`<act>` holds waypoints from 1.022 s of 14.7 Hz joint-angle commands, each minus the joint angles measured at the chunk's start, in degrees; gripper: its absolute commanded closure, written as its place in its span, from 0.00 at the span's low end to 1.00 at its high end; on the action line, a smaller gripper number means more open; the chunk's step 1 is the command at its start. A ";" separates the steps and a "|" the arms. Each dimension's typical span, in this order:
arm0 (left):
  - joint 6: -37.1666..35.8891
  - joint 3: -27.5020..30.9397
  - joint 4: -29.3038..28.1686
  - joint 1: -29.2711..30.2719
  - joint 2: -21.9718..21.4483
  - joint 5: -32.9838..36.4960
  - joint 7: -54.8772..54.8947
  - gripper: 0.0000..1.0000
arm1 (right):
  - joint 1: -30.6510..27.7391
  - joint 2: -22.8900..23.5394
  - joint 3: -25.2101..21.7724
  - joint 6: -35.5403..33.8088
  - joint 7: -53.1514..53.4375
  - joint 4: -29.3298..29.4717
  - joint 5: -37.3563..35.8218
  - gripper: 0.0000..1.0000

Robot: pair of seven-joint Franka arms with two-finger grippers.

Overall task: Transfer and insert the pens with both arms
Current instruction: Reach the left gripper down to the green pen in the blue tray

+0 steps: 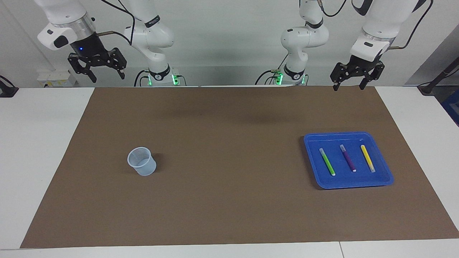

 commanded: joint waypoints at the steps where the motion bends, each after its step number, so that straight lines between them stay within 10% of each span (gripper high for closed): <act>1: -1.73 0.11 -2.32 0.43 -2.55 -0.21 2.45 0.00 | -1.42 -1.41 0.15 -1.13 -1.80 -1.10 0.93 0.00; 6: 11.77 0.20 -18.21 1.14 -9.84 -0.21 5.89 0.00 | -1.15 -2.11 0.41 -1.22 -1.55 -0.92 0.84 0.00; 15: 26.91 0.20 -29.39 0.61 -7.14 -0.21 6.33 0.00 | -1.15 -2.73 0.50 -0.60 -2.42 -2.15 0.93 0.00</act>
